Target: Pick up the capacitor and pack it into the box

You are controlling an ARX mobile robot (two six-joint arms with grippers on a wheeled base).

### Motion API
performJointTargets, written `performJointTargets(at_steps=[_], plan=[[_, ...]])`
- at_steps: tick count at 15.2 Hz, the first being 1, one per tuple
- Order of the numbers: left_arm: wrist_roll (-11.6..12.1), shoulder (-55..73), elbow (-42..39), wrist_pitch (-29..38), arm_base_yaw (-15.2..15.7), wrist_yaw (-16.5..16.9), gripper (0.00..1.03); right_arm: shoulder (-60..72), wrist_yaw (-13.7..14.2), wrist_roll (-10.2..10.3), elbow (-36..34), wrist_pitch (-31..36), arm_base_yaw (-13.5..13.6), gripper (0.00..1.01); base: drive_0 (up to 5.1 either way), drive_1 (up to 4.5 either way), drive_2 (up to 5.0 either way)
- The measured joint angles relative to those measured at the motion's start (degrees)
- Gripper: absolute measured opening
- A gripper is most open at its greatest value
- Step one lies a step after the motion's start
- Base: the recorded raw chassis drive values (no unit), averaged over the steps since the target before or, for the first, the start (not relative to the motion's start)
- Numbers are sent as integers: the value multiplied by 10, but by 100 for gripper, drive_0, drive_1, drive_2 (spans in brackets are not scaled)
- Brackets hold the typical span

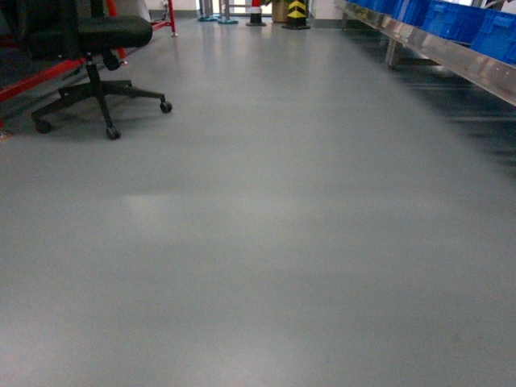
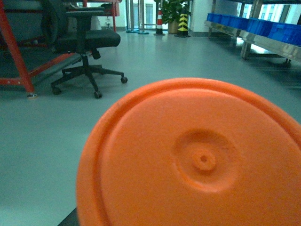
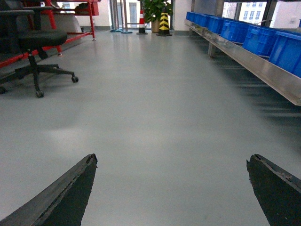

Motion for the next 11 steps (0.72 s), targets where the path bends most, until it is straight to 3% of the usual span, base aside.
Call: performJointTargets(at_steps=[11], plan=[[0, 0, 0, 0, 0, -1, 44, 0, 0, 0, 0, 2, 0, 98, -496, 241, 241]])
